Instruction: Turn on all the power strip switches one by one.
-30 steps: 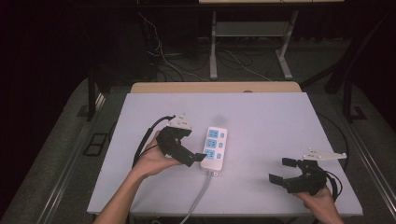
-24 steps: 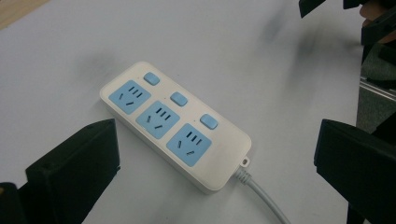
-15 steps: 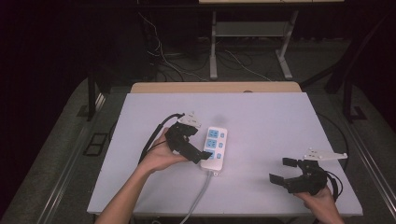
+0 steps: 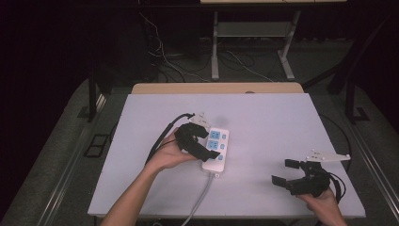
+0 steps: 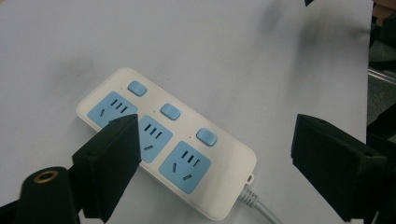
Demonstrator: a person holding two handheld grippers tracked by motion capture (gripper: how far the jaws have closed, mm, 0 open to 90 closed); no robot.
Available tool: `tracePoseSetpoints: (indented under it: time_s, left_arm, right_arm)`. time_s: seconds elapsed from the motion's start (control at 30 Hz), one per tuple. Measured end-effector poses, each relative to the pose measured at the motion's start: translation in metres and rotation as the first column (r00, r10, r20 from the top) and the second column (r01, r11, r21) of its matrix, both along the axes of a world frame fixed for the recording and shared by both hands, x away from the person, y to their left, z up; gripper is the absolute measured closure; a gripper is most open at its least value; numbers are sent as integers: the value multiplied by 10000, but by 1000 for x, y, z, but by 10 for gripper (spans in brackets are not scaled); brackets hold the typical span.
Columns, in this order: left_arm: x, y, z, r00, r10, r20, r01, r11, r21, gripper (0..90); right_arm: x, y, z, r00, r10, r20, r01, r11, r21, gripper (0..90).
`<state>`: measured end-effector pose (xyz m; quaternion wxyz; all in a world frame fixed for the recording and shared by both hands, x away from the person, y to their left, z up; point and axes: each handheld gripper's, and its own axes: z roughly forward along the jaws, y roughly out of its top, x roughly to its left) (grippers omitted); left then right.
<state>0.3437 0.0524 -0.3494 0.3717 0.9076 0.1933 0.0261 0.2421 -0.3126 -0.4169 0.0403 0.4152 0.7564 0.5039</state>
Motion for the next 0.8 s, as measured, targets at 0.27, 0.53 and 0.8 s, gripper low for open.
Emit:
tracePoseSetpoints:
  time_s: [0.27,0.53,0.8]
  left_arm:
    - [3,-7,-5,9999,-114,8,114,9999,94,343]
    - [8,-13,-7,9998,-198,-10,198,9997,153,468]
    - [12,-21,-14,9981,-509,-347,518,9984,248,690]
  right_arm:
    - [0,0,0,10000,2,18,-2,10000,-1,2]
    - [0,0,0,10000,25,28,-25,10000,9,3]
    - [0,-1,1,10000,-39,60,39,10000,42,3]
